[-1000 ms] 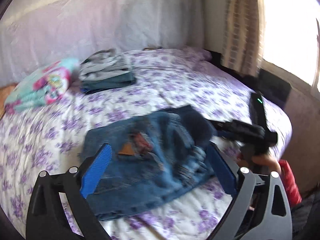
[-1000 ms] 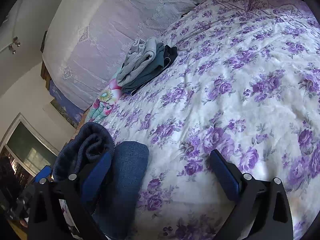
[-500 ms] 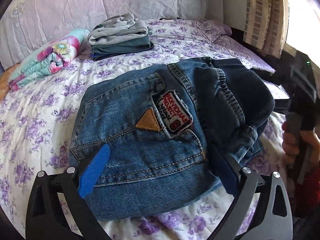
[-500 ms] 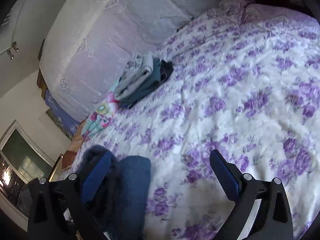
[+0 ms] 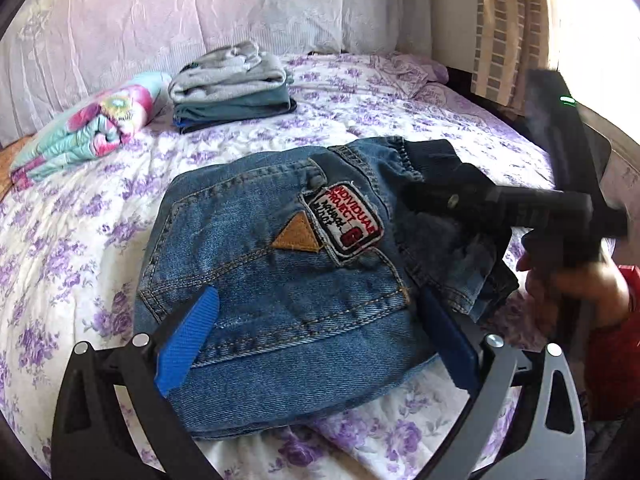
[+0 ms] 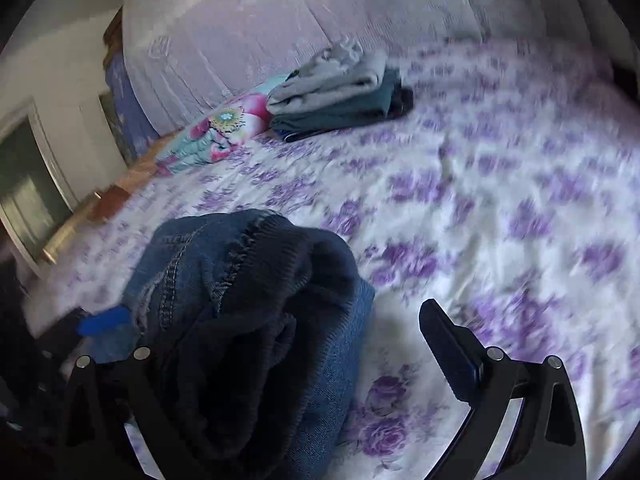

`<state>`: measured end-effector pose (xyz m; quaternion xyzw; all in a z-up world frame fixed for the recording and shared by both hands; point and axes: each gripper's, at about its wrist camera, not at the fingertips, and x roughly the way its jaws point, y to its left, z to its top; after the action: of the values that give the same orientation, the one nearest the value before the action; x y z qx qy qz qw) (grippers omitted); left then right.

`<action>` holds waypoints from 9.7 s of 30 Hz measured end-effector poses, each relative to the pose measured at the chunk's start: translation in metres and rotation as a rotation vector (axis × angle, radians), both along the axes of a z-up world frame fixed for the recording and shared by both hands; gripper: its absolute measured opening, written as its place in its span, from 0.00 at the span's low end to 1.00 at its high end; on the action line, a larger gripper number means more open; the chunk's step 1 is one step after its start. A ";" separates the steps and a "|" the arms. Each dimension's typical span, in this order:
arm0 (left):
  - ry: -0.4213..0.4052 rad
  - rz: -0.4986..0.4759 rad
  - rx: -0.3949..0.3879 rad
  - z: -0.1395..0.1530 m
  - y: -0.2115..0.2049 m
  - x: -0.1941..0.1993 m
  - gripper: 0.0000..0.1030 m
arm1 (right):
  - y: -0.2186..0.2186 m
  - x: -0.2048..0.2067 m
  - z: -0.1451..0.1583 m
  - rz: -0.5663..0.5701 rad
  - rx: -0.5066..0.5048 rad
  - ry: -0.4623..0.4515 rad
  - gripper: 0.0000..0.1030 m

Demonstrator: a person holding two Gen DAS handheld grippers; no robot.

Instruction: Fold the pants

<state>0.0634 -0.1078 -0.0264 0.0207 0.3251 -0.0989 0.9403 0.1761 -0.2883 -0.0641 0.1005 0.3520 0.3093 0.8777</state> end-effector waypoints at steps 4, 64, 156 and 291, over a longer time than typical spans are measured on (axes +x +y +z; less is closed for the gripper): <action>0.003 0.007 -0.062 0.007 0.009 -0.005 0.94 | 0.000 -0.023 0.020 -0.038 -0.052 -0.117 0.97; 0.200 0.044 -0.627 -0.024 0.128 -0.003 0.95 | -0.046 -0.021 -0.019 0.058 0.447 0.262 0.97; 0.148 -0.039 -0.453 0.070 0.119 0.109 0.49 | 0.015 0.086 0.069 0.123 0.254 0.031 0.64; -0.205 0.401 -0.012 0.139 0.100 0.260 0.95 | 0.106 0.202 0.161 -0.308 -0.109 -0.468 0.97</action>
<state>0.3233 -0.0074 0.1131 -0.0401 0.2250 0.0908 0.9693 0.3781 -0.1818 0.0969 0.0315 0.1362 0.1676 0.9759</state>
